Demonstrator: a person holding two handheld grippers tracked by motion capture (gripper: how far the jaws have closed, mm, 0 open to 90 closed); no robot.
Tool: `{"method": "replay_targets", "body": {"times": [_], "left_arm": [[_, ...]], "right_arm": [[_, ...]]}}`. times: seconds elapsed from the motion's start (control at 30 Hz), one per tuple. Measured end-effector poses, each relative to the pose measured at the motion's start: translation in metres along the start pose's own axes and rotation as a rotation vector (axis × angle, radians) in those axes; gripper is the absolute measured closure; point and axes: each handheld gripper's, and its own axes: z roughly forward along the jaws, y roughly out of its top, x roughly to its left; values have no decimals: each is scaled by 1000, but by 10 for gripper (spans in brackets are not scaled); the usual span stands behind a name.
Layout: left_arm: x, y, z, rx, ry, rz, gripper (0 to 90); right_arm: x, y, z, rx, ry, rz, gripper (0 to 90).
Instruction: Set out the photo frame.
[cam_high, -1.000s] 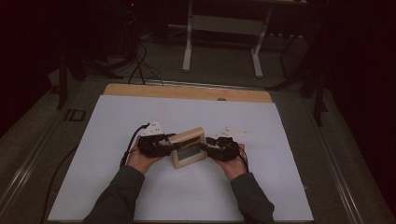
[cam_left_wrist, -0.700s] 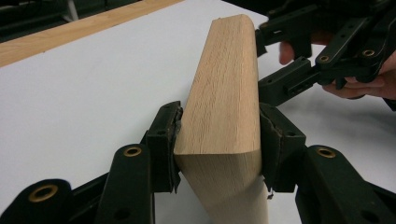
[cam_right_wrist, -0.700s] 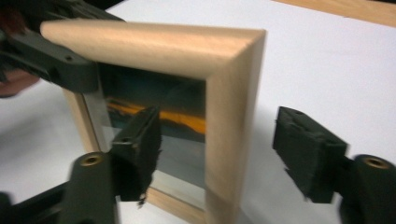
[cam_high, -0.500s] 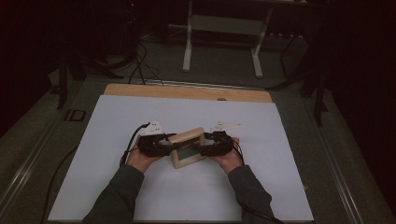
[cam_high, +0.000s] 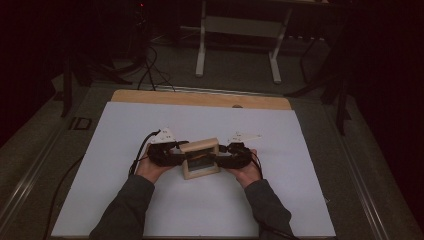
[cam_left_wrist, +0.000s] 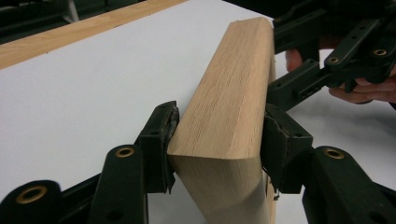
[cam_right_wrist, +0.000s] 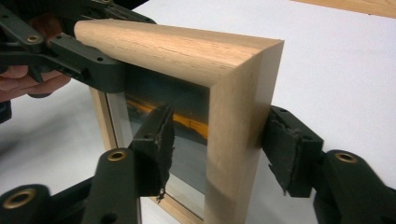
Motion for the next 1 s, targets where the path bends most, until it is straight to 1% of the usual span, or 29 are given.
{"method": "replay_targets", "body": {"times": [0.33,0.4,0.43,0.47,0.5,0.53,0.57,0.6,0.63,0.67,0.73,0.83,0.9,0.93,0.97,1.0], "left_arm": [[3,1,3,-3,0,0,465],[3,1,3,-4,11,-2,453],[4,1,3,-5,14,-8,455],[4,1,3,-1,13,-9,483],[4,0,4,8,18,-6,484],[4,0,6,15,13,-8,487],[3,-1,8,18,2,-8,505],[2,-1,10,22,-2,3,537],[1,-1,11,12,-18,-4,539],[2,-1,12,8,-29,-6,569],[1,-1,12,9,-30,-1,578],[1,-1,11,14,-26,-3,577],[0,0,11,24,3,0,543],[-1,1,10,30,26,-4,497],[-2,1,9,31,40,-11,446],[-2,2,7,31,48,-14,418]], "right_arm": [[4,-7,-5,-22,-15,20,515],[4,-8,-6,-28,-26,18,543],[4,-9,-7,-29,-31,20,596],[3,-10,-10,-35,-54,21,708],[2,-11,-12,-39,-55,35,751],[0,-13,-12,-35,-52,44,764],[0,-15,-12,-29,-52,42,775],[-1,-17,-11,-16,-52,38,781],[-1,-19,-10,-11,-54,35,780],[-2,-21,-9,-16,-49,47,779],[-3,-22,-9,-16,-52,43,759],[-4,-19,-10,-22,-52,39,695],[-4,-14,-11,-28,-47,25,639],[-4,-12,-11,-32,-47,21,609],[-3,-9,-11,-32,-45,13,581],[-3,-7,-10,-30,-44,7,552]]}}
